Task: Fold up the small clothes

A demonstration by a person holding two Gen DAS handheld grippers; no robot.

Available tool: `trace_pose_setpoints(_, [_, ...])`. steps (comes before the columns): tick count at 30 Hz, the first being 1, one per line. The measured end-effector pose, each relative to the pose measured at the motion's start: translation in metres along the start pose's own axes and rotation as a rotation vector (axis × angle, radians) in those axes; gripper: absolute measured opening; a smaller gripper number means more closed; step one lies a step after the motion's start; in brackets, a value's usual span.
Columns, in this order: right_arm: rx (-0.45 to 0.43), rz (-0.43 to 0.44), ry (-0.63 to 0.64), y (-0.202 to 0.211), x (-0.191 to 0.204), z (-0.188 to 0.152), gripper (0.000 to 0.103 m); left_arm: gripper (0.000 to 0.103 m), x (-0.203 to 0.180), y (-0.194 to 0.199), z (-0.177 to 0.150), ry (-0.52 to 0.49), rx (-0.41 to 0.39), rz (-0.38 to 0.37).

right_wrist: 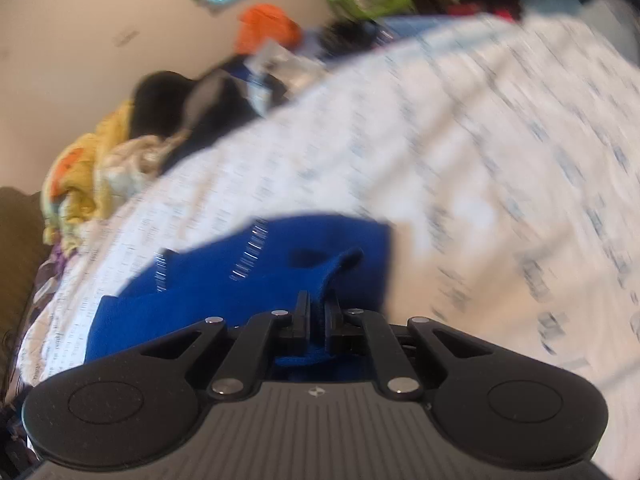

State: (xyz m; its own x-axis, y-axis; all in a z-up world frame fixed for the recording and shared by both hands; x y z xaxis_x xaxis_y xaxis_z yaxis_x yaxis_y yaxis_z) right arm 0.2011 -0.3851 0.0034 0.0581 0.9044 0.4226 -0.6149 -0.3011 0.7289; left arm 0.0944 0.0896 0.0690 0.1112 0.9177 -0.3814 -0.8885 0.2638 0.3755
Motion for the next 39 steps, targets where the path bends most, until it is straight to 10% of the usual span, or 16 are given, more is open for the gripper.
trace_pose_setpoints(4, [-0.008, -0.036, -0.048, -0.007, -0.004, -0.005, 0.022, 0.103, 0.028, -0.054, 0.016, 0.054, 0.138, 0.115])
trace_pose_setpoints(8, [-0.142, -0.075, -0.022, 0.0, 0.0, 0.017, 0.076, 0.1, 0.067, -0.1, 0.025, 0.208, 0.258, 0.178])
trace_pose_setpoints(9, [-0.139, -0.077, 0.001, -0.004, 0.004, 0.022, 0.076, 0.101, 0.073, -0.107, 0.028, 0.241, 0.258, 0.175])
trace_pose_setpoints(12, [-0.077, -0.068, 0.016, -0.034, 0.012, 0.031, 0.071, 0.081, 0.069, -0.124, 0.036, 0.229, 0.267, 0.169])
trace_pose_setpoints(14, [-0.035, -0.034, 0.021, -0.053, 0.019, 0.03, 0.004, 0.008, 0.055, -0.136, 0.034, 0.146, 0.311, 0.16])
trace_pose_setpoints(21, [-0.126, -0.147, 0.059, -0.052, -0.002, 0.03, 0.003, 0.012, 0.03, -0.133, 0.024, -0.091, 0.284, 0.263])
trace_pose_setpoints(24, [-0.15, -0.069, -0.039, -0.043, -0.015, 0.022, 0.008, 0.012, 0.026, -0.132, 0.019, -0.144, 0.261, 0.241])
trace_pose_setpoints(27, [-0.145, -0.01, -0.11, -0.017, -0.016, 0.012, 0.026, 0.052, 0.026, -0.111, 0.02, -0.137, 0.251, 0.228])
trace_pose_setpoints(28, [-0.148, 0.021, -0.121, -0.004, -0.015, 0.005, 0.046, 0.082, 0.026, -0.097, 0.019, -0.124, 0.243, 0.217])
trace_pose_setpoints(30, [-0.137, 0.098, -0.111, 0.018, -0.011, -0.019, 0.078, 0.097, 0.025, -0.061, 0.01, -0.098, 0.202, 0.162])
trace_pose_setpoints(34, [-0.063, 0.075, 0.038, 0.026, 0.014, -0.064, 0.072, 0.073, 0.024, -0.028, -0.026, 0.005, 0.31, 0.07])
trace_pose_setpoints(35, [-0.052, 0.062, 0.086, 0.021, 0.022, -0.072, 0.062, 0.07, 0.021, -0.026, -0.032, -0.014, 0.305, 0.076])
trace_pose_setpoints(36, [-0.055, 0.016, 0.134, 0.016, 0.03, -0.078, 0.028, 0.061, 0.015, -0.027, -0.037, -0.075, 0.302, 0.094])
trace_pose_setpoints(37, [-0.079, -0.027, 0.184, 0.015, 0.035, -0.079, 0.011, 0.032, 0.01, -0.028, -0.039, -0.14, 0.291, 0.133])
trace_pose_setpoints(38, [-0.08, -0.04, 0.209, 0.014, 0.036, -0.077, 0.005, 0.008, 0.009, -0.029, -0.039, -0.191, 0.288, 0.178])
trace_pose_setpoints(39, [-0.065, -0.03, 0.185, 0.014, 0.03, -0.073, 0.004, 0.008, 0.013, -0.029, -0.036, -0.186, 0.294, 0.187])
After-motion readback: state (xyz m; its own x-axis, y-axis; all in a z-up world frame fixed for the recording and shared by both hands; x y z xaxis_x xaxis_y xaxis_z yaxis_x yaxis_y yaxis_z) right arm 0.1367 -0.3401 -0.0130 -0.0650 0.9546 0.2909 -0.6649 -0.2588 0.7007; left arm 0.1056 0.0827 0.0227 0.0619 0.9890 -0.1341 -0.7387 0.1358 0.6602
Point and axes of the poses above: each gripper's, at about its wrist camera, not at the fingertips, and y roughly against the way its jaws point, x to its left, z to its top, the point moved 4 cm from there along -y, roughly the way its jaws point, and after that the axes turned 8 degrees about -z, right-handed, at the moved point
